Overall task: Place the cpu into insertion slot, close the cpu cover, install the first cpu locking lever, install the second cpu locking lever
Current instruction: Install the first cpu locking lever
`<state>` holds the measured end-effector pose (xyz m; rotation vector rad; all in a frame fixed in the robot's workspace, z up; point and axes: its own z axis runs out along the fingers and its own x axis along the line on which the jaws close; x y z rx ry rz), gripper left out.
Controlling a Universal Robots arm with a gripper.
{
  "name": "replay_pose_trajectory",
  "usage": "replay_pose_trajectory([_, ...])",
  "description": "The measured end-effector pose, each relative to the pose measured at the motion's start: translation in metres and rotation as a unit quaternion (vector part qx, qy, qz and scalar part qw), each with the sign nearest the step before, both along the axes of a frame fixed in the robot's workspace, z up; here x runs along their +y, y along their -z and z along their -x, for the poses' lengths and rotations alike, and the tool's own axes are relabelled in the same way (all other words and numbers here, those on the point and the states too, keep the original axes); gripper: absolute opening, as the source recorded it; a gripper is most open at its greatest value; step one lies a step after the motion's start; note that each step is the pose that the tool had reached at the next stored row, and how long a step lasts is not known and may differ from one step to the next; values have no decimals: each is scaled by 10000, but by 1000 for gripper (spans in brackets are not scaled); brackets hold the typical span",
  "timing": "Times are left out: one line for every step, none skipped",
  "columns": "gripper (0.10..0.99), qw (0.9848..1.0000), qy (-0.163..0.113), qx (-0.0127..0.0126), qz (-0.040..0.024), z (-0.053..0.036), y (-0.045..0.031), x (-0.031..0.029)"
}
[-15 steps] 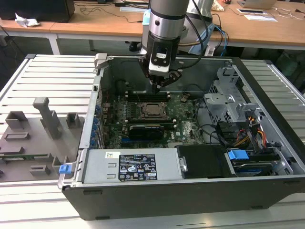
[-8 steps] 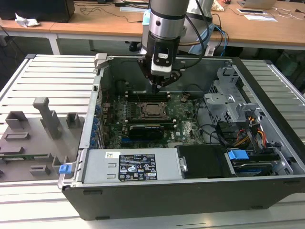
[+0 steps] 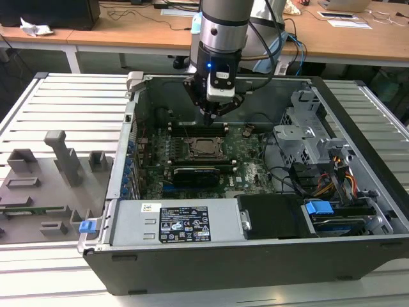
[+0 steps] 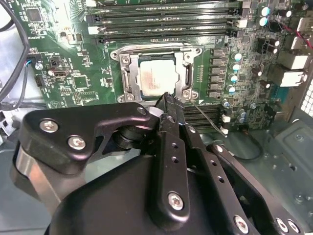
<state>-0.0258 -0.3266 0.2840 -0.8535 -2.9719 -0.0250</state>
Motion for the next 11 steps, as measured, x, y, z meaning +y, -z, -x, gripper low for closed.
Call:
replay_pose_trajectory([106,10000,-33,0,0,0,0,0])
replay_pose_trajectory([106,10000,-78,0,0,0,0,0])
replay_pose_trajectory([106,9999,-109,0,0,0,0,0])
replay_pose_trajectory([106,9999,-138,0,0,0,0,0])
replay_pose_trajectory([106,9998,-179,0,0,0,0,0])
replay_pose_trajectory([106,9998,-206,0,0,0,0,0])
replay_pose_trajectory([106,9997,-246,0,0,0,0,0])
replay_pose_trajectory([106,9996,-274,0,0,0,0,0])
replay_pose_trajectory([106,9995,-320,0,0,0,0,0])
replay_pose_trajectory([106,9992,-389,0,0,0,0,0])
replay_pose_trajectory([106,9990,-449,0,0,0,0,0])
